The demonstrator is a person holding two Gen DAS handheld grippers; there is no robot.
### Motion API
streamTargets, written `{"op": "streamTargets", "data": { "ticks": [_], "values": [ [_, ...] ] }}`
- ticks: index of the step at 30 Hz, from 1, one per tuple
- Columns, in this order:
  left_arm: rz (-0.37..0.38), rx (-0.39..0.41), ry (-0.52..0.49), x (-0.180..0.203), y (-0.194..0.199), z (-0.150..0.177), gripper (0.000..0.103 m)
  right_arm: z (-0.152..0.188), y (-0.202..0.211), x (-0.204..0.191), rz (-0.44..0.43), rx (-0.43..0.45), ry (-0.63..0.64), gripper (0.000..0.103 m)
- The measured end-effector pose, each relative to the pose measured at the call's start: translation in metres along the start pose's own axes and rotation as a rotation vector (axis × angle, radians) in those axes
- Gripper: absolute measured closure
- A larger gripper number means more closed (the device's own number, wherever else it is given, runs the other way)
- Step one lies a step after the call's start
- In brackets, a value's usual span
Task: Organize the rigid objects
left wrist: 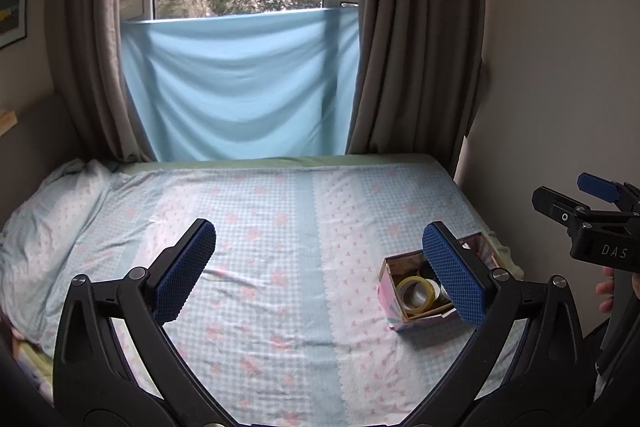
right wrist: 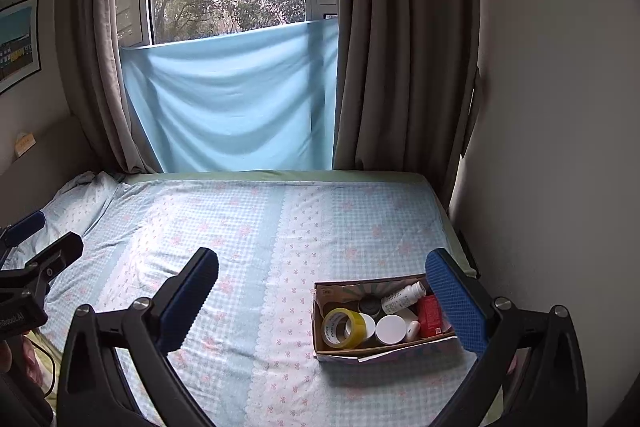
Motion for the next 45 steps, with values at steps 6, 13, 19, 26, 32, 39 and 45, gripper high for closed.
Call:
{"op": "streamTargets", "data": {
  "ticks": [6, 13, 19, 26, 32, 39, 45],
  "values": [
    [0.002, 0.002, -0.002, 0.001, 0.004, 0.003, 0.000, 0.001, 0.002, 0.000, 0.001, 0.000, 0.000, 0.000],
    [0.005, 0.006, 0.000, 0.002, 0.007, 0.003, 0.000, 0.001, 0.004, -0.001, 0.005, 0.005, 0.000, 0.000],
    [0.003, 0.012, -0.001, 0.001, 0.010, 0.002, 0.000, -0.001, 0.006, -0.004, 0.004, 0.010, 0.008, 0.000],
    [0.006, 0.011, 0.000, 0.001, 0.009, 0.001, 0.000, -0.002, 0.005, -0.004, 0.004, 0.010, 0.008, 0.000],
    [-0.015, 0.016, -0.011, 0.001, 0.007, 0.000, 0.000, -0.002, 0.005, -0.004, 0.005, 0.010, 0.007, 0.000],
    [-0.092, 0.024, 0.015, -0.012, 0.004, 0.001, 0.000, -0.002, 0.005, -0.005, 0.007, 0.010, 0.007, 0.000],
    [-0.107, 0.050, 0.036, -0.020, 0.003, -0.002, 0.000, -0.006, 0.000, -0.001, 0.013, 0.009, 0.004, 0.000]
  ]
}}
Point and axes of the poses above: each gripper's, at about its wrist camera, not at the fingertips, and y roughly against the way its jaws point, x to its right, z to its underside, the point moved 10 cm from there along -y, roughly the way its jaws point, and after that the axes turned 1 degree about x, right-handed, at the moved point
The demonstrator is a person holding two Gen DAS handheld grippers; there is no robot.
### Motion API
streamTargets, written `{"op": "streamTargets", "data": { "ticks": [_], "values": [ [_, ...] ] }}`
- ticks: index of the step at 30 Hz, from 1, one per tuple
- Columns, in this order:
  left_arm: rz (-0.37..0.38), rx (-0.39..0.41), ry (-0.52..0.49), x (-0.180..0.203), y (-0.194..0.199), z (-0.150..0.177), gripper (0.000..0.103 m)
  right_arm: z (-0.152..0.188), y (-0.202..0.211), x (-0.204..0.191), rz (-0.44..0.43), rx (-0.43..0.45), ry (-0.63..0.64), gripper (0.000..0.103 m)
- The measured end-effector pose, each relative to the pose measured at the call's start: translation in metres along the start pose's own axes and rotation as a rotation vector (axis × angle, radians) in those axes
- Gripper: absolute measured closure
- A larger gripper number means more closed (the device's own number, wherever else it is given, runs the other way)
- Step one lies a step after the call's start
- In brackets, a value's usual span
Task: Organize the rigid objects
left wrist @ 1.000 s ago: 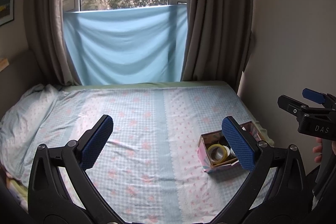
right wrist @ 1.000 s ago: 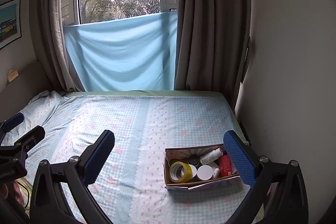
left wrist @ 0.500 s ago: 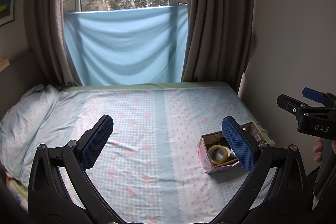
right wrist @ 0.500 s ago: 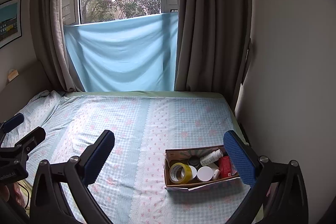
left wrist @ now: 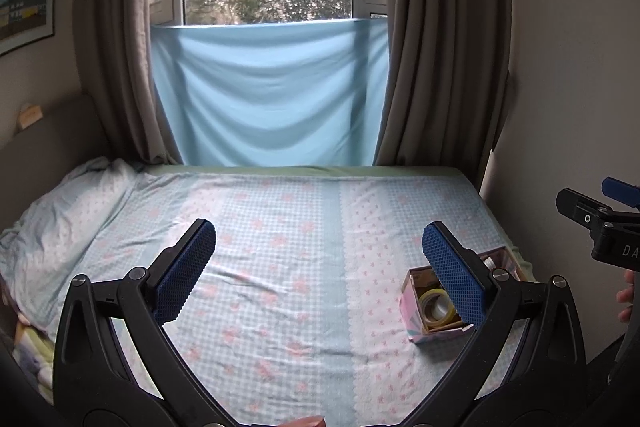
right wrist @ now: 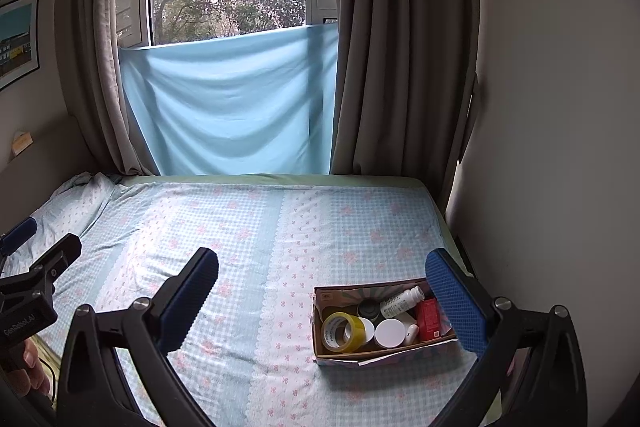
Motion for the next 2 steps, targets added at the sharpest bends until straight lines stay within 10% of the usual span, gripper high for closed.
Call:
{"op": "streamTargets", "data": {
  "ticks": [2],
  "values": [
    [-0.008, 0.004, -0.003, -0.0013, -0.0012, -0.0010, 0.000, -0.0011, -0.0009, -0.0003, 0.002, 0.001, 0.001, 0.000]
  ]
}}
Point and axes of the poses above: each gripper's, at about its wrist camera, not at the fingertips, and y roughly against the way its jaws point, x to its right, z to its underside, the point moved 10 cm from there along -y, roughly the way its jaws point, and after that the axes turned 1 degree about x, right-handed, at the moved point
